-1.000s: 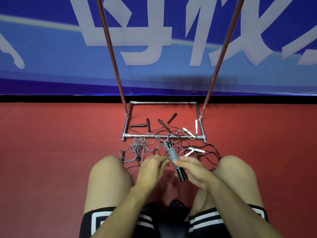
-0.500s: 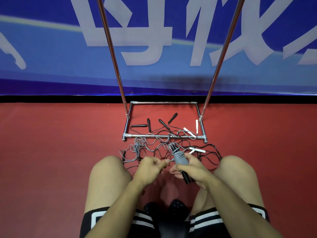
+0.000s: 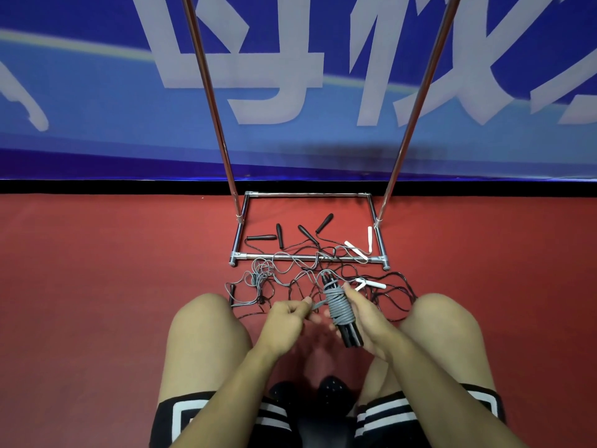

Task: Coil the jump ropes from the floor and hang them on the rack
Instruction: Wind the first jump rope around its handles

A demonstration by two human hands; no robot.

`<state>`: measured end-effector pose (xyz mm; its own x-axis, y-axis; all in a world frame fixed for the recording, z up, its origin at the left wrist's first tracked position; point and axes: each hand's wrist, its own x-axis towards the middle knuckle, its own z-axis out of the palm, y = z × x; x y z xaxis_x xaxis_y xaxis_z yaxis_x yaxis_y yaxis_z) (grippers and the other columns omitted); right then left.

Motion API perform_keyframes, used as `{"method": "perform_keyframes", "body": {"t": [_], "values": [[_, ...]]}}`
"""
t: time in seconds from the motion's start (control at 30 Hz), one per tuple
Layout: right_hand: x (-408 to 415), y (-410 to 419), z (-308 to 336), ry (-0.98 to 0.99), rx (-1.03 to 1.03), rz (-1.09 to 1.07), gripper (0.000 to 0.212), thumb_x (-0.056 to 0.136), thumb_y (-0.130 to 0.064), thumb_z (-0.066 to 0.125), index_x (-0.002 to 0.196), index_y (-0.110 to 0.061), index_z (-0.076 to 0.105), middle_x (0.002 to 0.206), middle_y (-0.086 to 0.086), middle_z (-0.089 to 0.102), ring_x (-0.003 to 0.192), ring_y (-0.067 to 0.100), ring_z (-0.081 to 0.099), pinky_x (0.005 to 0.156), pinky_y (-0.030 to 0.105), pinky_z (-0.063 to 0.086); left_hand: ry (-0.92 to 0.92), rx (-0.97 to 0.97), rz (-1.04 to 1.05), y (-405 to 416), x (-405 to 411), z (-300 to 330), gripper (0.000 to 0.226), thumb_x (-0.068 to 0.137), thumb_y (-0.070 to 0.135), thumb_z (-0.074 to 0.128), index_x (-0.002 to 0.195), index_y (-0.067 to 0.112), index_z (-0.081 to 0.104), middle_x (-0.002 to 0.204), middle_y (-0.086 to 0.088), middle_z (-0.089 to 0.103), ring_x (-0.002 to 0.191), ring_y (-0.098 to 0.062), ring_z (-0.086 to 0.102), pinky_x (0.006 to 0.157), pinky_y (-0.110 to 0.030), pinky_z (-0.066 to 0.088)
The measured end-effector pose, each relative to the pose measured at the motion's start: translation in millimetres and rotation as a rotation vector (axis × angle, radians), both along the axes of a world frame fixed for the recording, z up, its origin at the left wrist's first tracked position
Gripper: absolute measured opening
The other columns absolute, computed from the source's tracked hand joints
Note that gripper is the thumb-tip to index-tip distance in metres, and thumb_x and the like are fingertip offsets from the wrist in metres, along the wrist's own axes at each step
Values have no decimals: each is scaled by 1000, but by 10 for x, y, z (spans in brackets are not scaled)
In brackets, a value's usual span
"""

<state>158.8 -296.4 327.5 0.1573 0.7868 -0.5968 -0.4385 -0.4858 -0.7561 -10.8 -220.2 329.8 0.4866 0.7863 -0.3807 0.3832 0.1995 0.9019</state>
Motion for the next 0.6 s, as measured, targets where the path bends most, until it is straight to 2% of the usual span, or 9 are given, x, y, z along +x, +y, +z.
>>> {"method": "perform_keyframes", "body": {"t": [0.03,0.13,0.27,0.33,0.43,0.53,0.6], "values": [[3,7,-18,7,-2,-12,54,106,-51,42,123,-5,64,95,13,70,68,21,65,56,30,48,-8,-18,12,4,2,-5,51,101,48,51,73,16,79,83,-33,70,57,-23,40,61,-29,32],[-26,-4,-71,-4,27,-25,41,106,-42,47,124,-9,65,99,13,68,70,18,66,58,27,49,-68,-80,60,2,48,48,48,109,31,44,87,4,78,89,-17,78,47,-15,49,54,-25,37],[-63,-13,-86,-10,56,-7,31,105,-34,52,122,-12,66,95,9,65,76,15,63,64,24,52,-104,-196,71,-2,61,56,53,110,33,36,104,-3,74,93,-16,79,47,-13,57,49,-23,35],[-73,-22,-77,-61,64,20,35,101,-35,58,122,-9,65,97,11,68,78,15,64,69,26,55,-110,-248,62,-5,54,41,55,110,37,34,108,-2,73,95,-14,79,52,-15,62,51,-23,38],[-73,-34,-65,-227,77,40,53,82,-40,76,122,-6,66,105,8,74,87,15,71,76,31,58,-108,-283,40,-27,50,64,56,109,40,34,110,-1,72,97,-12,79,60,-19,66,54,-22,43],[-58,-34,-67,-333,57,48,54,79,-29,86,123,-11,61,112,9,73,102,19,73,84,28,57,-115,-278,18,-61,45,126,58,110,39,34,110,-4,72,90,-7,80,58,-16,66,53,-21,43],[-63,-39,-47,-229,62,77,47,81,-24,85,120,-12,63,109,9,75,94,19,74,74,31,59,-112,-255,-11,-99,37,187,57,110,38,32,104,1,75,75,-3,77,55,-14,64,53,-22,42]]}}
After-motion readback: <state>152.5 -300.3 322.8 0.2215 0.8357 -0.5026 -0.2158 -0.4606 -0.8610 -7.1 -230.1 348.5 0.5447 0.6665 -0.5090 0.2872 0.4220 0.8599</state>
